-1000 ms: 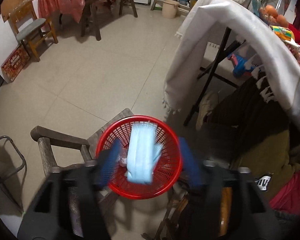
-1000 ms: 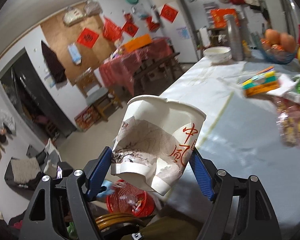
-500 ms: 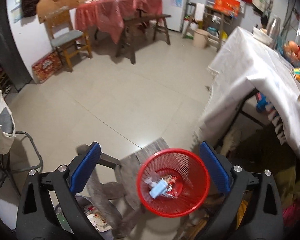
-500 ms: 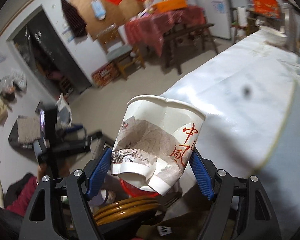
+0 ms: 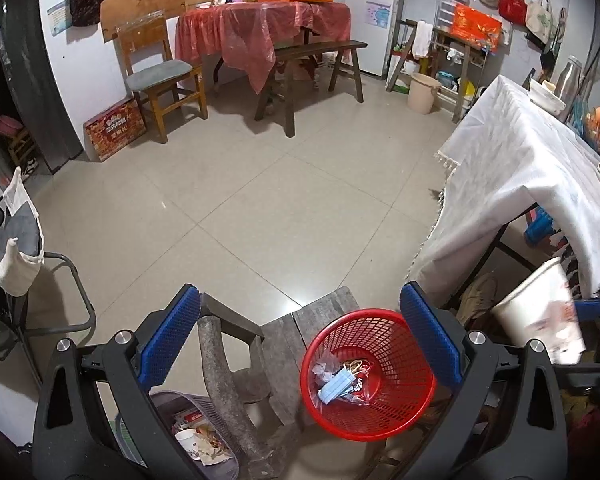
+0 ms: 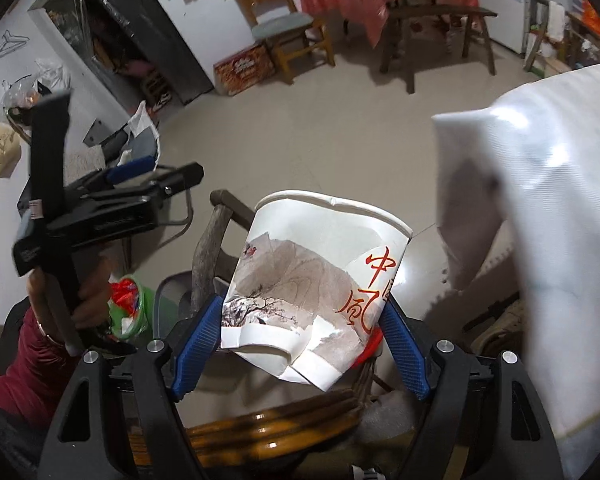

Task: Collect trash
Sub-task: 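Open the left tool to drop the mask while the right tool drops the cup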

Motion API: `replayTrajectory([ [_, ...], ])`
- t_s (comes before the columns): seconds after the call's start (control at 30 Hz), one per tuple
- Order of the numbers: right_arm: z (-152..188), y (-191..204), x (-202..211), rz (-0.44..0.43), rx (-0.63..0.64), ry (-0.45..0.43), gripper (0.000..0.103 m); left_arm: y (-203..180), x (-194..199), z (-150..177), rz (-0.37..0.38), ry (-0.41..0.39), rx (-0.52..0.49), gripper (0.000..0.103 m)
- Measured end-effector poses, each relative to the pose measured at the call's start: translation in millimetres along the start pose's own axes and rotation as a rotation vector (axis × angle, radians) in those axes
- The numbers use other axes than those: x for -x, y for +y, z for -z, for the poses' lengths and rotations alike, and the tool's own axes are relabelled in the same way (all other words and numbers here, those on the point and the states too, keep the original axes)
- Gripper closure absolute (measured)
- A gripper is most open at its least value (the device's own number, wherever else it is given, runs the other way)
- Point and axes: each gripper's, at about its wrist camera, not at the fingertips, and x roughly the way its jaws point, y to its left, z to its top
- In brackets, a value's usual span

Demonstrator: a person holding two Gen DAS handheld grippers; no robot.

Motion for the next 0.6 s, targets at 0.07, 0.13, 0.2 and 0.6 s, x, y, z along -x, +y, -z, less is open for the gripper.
replayTrajectory([
  [0.07,-2.6,-0.8,-6.0,-0.021,-0.009,0.023,0.015,0.9,1.5,0.2,-0.002,-0.003,0.004,0.007],
  [0.13,-1.8,-2.1,-5.1,-0.044,-0.021,0.021,0.015,1.7,2.1,-0.2,-0.005,-0.007,0.002,0.007],
  [0.2,1.7,-2.1,1.3,-0.038,-0.017,0.002,0.015,0.6,2.5,0.7,-0.007,-0.013,-0.003,0.007],
  [0.6,7.6,-36.2,41.7,-0.008,-0.058,-0.104,0.015,-21.4,15.8,-2.6,0.018,-0.044,-0.048,0.007],
])
